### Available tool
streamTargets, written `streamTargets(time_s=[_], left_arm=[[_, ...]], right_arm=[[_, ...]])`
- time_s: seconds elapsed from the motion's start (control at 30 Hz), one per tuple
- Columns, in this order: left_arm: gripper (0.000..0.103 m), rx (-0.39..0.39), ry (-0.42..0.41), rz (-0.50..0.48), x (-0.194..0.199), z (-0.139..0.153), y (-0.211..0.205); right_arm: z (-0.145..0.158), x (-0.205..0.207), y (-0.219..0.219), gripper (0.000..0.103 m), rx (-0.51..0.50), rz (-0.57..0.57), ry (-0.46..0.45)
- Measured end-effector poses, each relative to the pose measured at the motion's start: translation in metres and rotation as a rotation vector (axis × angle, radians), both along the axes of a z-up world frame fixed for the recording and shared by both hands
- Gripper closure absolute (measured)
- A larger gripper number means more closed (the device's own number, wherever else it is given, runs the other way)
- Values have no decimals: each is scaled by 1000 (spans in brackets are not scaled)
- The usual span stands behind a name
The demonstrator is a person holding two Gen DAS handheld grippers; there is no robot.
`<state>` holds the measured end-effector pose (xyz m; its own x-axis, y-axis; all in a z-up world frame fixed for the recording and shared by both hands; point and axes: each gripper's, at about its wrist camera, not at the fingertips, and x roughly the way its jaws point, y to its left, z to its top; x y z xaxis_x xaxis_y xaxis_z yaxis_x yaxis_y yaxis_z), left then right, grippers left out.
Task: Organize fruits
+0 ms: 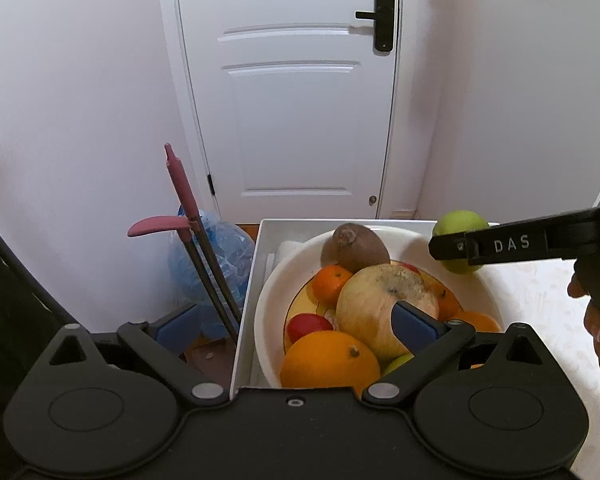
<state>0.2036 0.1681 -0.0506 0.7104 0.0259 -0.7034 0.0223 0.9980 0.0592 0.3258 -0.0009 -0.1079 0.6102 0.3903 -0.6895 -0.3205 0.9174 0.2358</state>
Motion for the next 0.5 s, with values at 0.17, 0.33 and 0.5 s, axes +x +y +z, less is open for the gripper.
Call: streamTargets(time_s=[0.17,0.33,0.5], left_arm=[[0,-3,1,-9,-4,-2,3],[0,-26,-3,-9,-8,-2,4],[0,-10,-29,-24,-15,4,-2]], right_arm=[[8,-8,-2,14,11,-14,-63],[22,-28,-9,4,15,-72,-110],[40,-54,-20,4,15,-98,-127]])
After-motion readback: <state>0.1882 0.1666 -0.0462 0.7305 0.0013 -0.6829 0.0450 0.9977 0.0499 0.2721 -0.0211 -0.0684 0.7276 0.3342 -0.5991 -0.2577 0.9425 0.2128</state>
